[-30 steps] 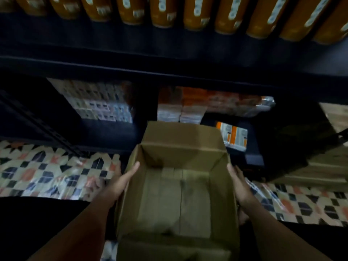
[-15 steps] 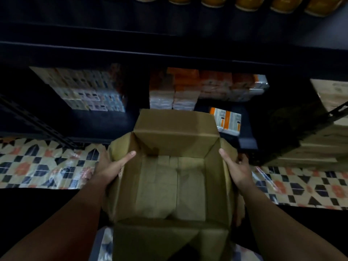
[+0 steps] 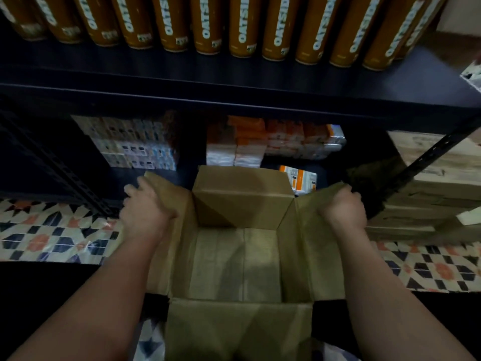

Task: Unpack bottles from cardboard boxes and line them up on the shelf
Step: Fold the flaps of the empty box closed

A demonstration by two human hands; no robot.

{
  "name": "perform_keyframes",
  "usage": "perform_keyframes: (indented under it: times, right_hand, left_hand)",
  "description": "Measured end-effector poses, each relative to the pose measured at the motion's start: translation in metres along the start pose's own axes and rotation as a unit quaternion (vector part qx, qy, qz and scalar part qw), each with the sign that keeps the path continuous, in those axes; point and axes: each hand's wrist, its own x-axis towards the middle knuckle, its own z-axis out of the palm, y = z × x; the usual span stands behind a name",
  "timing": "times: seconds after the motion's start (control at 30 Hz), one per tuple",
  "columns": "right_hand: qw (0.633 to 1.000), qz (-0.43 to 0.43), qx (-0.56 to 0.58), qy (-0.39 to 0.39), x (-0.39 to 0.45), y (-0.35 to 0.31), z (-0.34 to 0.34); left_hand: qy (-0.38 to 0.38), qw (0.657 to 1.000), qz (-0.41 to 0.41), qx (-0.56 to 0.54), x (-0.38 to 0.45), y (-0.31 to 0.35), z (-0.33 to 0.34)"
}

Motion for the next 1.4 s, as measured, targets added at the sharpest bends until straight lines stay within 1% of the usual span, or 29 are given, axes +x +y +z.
perform_keyframes:
  times: [0.07,0.1,0.13,0.2,0.27,0.33,0.4,0.43,0.47,0.53,0.57,0.6,0.7,0.8,0.9,0.97,1.03,1.1,1.17,1.27,1.4]
  right_hand:
    - [1.000,-0.024,0.000,-0.003,-0.002,-0.017,-0.008]
    - [0.999,-0.034,0.001,-0.017,-0.005,-0.026,-0.011]
    - [0.998,-0.053,0.006,-0.037,-0.011,-0.035,-0.011]
    - [0.989,-0.110,0.029,-0.095,-0.023,-0.047,-0.005]
    - [0.973,-0.144,0.083,-0.157,-0.034,-0.046,0.015]
    - [0.964,-0.175,0.080,-0.184,-0.037,-0.032,0.045]
    - [0.961,-0.214,0.031,-0.171,-0.034,-0.011,0.073]
    - [0.963,-0.218,0.032,-0.155,-0.035,-0.003,0.082]
    - [0.965,-0.219,0.044,-0.137,-0.037,0.003,0.089]
    - [0.968,-0.207,0.084,-0.117,-0.037,0.005,0.096]
    - [0.966,-0.210,0.098,-0.116,-0.036,0.004,0.096]
    - [0.963,-0.213,0.111,-0.125,-0.030,0.003,0.100]
    - [0.952,-0.182,0.172,-0.175,-0.013,-0.003,0.101]
    - [0.937,-0.159,0.245,-0.193,0.003,-0.009,0.103]
    - [0.927,-0.165,0.293,-0.167,0.013,-0.015,0.109]
    - [0.920,-0.180,0.325,-0.129,0.012,-0.016,0.112]
    - [0.915,-0.178,0.347,-0.097,0.011,-0.017,0.111]
    - [0.912,-0.158,0.371,-0.079,0.006,-0.017,0.107]
    - [0.897,-0.164,0.406,-0.055,-0.001,-0.015,0.103]
    - [0.888,-0.197,0.415,-0.026,-0.010,-0.013,0.101]
    - [0.891,-0.200,0.406,-0.022,-0.022,-0.003,0.095]
  left_hand:
    - [-0.037,0.999,0.034,-0.005,0.004,0.018,-0.018]
    - [-0.056,0.997,0.060,-0.003,0.002,0.028,-0.024]
    - [-0.074,0.993,0.095,-0.004,-0.001,0.039,-0.025]
    - [-0.123,0.979,0.155,-0.042,-0.011,0.057,-0.016]
    - [-0.173,0.962,0.198,-0.070,-0.022,0.064,0.010]
    - [-0.181,0.952,0.244,-0.033,-0.028,0.057,0.041]
    - [-0.152,0.949,0.276,-0.009,-0.032,0.038,0.069]
    - [-0.144,0.950,0.277,-0.025,-0.032,0.028,0.080]
    - [-0.143,0.954,0.258,-0.054,-0.033,0.019,0.088]
    - [-0.157,0.962,0.187,-0.125,-0.026,0.009,0.099]
    - [-0.165,0.960,0.155,-0.168,-0.020,0.008,0.100]
    - [-0.176,0.952,0.129,-0.216,-0.013,0.010,0.102]
    - [-0.194,0.909,0.082,-0.360,0.008,0.023,0.102]
    - [-0.175,0.893,0.066,-0.410,0.024,0.040,0.099]
    - [-0.147,0.859,0.063,-0.486,0.033,0.044,0.104]
    - [-0.126,0.853,0.069,-0.502,0.034,0.038,0.108]
    - [-0.106,0.857,0.071,-0.499,0.033,0.034,0.110]
    - [-0.085,0.865,0.074,-0.490,0.029,0.035,0.106]
    - [-0.070,0.865,0.078,-0.491,0.026,0.038,0.102]
    - [-0.056,0.840,0.065,-0.536,0.024,0.035,0.102]
    - [-0.061,0.817,0.087,-0.566,0.010,0.027,0.096]
